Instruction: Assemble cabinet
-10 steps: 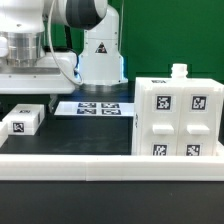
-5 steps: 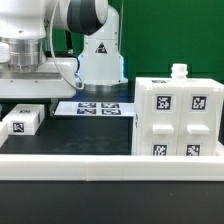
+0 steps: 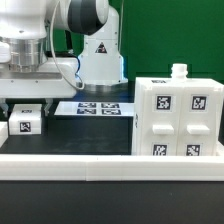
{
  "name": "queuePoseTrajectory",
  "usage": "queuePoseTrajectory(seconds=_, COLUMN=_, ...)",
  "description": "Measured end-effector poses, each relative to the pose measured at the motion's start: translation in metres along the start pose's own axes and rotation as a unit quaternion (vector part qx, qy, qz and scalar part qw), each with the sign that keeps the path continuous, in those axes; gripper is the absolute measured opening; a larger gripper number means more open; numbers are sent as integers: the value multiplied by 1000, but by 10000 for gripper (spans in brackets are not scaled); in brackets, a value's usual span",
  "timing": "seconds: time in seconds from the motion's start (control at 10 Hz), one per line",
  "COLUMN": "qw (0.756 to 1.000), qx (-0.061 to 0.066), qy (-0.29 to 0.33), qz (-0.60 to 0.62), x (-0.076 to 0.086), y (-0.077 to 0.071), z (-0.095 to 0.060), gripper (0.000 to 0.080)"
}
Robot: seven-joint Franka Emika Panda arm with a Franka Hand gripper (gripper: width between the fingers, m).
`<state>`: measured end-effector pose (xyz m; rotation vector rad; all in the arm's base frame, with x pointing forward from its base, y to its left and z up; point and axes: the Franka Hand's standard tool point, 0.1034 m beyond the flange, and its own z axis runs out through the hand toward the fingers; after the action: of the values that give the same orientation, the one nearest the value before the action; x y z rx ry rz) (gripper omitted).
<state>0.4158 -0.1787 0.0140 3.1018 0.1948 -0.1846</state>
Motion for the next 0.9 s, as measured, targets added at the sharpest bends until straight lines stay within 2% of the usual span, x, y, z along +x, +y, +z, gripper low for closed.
queuePoseTrajectory(seconds=0.2, qw=1000, qx=1, qy=0, qz=-2, x=0, y=0, z=-2, gripper=558)
queuePoseTrajectory(seconds=0.3, qw=1000, qx=7, qy=1, qz=-6, x=3, y=-2, z=-15, gripper=560)
queuePoseTrajectory(seconds=0.5, qw=1000, qx=10, qy=19, qz=-11, x=11, y=-14, z=-45, gripper=560)
queuePoseTrajectory(seconds=0.7, qw=999, qx=19, qy=32, qz=-3, x=23, y=-40, z=-84, gripper=560)
queuePoseTrajectory(seconds=0.8, qw=999, qx=23, qy=30, qz=21, x=29, y=-57, z=-104, gripper=560)
queuePoseTrajectory(seconds=0.9, qw=999, qx=22, qy=28, qz=28, x=40, y=-78, z=-124, gripper=560)
